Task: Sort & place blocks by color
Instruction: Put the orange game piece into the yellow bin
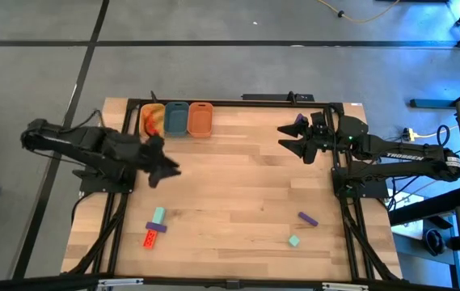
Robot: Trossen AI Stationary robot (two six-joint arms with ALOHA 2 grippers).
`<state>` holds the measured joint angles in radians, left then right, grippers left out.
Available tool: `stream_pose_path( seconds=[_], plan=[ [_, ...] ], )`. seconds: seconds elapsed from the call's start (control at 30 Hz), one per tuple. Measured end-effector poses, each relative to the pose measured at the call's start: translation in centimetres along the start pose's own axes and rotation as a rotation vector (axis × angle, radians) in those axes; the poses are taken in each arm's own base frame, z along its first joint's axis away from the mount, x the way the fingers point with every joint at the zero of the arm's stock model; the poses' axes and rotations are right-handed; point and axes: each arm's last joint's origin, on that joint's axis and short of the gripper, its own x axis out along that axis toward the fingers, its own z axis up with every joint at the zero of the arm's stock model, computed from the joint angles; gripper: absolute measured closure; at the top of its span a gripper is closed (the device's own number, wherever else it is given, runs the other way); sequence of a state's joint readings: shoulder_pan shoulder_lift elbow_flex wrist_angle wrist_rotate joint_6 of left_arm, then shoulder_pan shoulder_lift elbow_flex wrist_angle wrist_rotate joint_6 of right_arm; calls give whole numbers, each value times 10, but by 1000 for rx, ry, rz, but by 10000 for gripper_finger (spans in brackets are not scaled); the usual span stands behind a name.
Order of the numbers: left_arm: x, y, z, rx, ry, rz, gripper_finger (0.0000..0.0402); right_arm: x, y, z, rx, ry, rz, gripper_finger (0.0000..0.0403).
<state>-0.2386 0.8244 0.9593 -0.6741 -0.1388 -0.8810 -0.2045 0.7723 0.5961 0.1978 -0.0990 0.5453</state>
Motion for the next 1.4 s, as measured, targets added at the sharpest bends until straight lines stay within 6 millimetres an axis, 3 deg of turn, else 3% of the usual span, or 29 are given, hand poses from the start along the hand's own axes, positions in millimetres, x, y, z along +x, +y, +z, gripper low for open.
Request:
stream_pose_path(
  seconds=[0.3, 0.63, 0.83, 1.0, 1.4],
  plan=[
    [25, -13, -67, -357, 466, 290, 227, 0, 0, 0, 0, 0, 1, 48],
    [59, -39, -151, -590, 541, 594, 227, 0, 0, 0, -1, 0, 0, 48],
    [80, -47, -194, -649, 571, 671, 227, 0, 0, 0, -4, 0, 1, 48],
    [93, -41, -212, -618, 582, 759, 227, 0, 0, 0, -4, 0, 0, 48],
    [106, -34, -225, -582, 549, 823, 227, 0, 0, 0, -6, 0, 0, 48]
  ],
)
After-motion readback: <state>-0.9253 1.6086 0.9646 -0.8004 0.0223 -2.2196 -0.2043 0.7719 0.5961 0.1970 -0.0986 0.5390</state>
